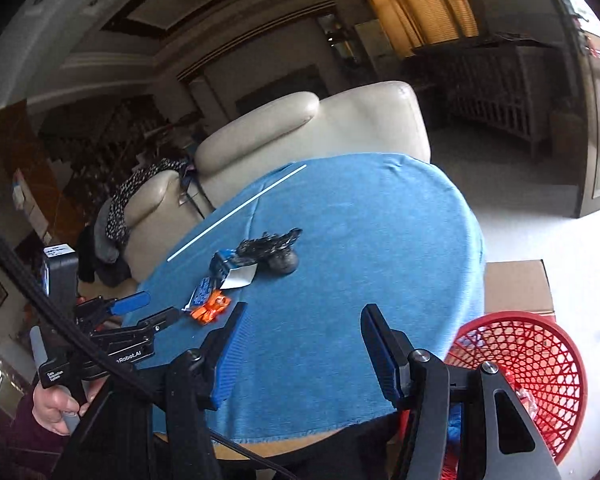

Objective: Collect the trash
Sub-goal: 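Move both tools back over the table toward the black bag and orange mesh bag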

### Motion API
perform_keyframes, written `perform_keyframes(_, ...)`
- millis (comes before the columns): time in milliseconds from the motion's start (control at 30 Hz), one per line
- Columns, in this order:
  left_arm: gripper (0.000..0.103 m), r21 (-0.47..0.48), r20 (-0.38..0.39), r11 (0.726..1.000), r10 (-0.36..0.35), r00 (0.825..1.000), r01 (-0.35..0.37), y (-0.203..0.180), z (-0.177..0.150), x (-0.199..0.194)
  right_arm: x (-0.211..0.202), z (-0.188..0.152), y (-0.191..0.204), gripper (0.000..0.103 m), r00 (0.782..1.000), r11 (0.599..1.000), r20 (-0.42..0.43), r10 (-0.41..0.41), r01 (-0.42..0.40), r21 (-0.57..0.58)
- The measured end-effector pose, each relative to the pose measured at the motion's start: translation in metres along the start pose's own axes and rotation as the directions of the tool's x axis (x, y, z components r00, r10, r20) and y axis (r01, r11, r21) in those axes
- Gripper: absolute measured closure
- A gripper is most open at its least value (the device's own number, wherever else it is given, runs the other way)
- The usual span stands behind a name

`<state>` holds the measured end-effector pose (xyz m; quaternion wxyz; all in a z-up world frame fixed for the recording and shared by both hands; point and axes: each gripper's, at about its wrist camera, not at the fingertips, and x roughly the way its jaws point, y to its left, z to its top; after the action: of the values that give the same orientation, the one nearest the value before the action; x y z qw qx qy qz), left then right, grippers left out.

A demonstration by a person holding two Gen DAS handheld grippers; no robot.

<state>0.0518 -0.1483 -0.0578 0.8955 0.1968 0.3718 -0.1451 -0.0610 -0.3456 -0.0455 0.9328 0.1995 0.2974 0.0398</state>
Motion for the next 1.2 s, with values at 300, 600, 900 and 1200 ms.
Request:
perform_keyframes(300,0.040,-0.057,-0.009,0.998,0.011,1.000,-0.012,0.032,-0.012,0.009,0.012,0.004,0.028,0.043,1.000,0.998,-0.029,0.005,-0.007,-0.059)
perform_keyframes(600,0.040,-0.104,-0.020,0.995,0.011,1.000,-0.013,0.058,-0.021,0.018,0.038,0.009,0.059,0.043,0.997,0.994,-0.069,0.017,-0.024,-0.108)
perform_keyframes(900,0.040,-0.147,-0.034,0.989,0.008,0.999,-0.013,0.086,-0.029,0.027,0.066,0.012,0.092,0.043,0.994,0.985,-0.106,0.030,-0.048,-0.166)
perform_keyframes(1200,0.040,-0.208,-0.058,0.978,0.011,0.998,-0.023,0.124,-0.043,0.040,0.099,0.015,0.121,0.043,0.988,0.974,-0.147,0.035,-0.067,-0.218)
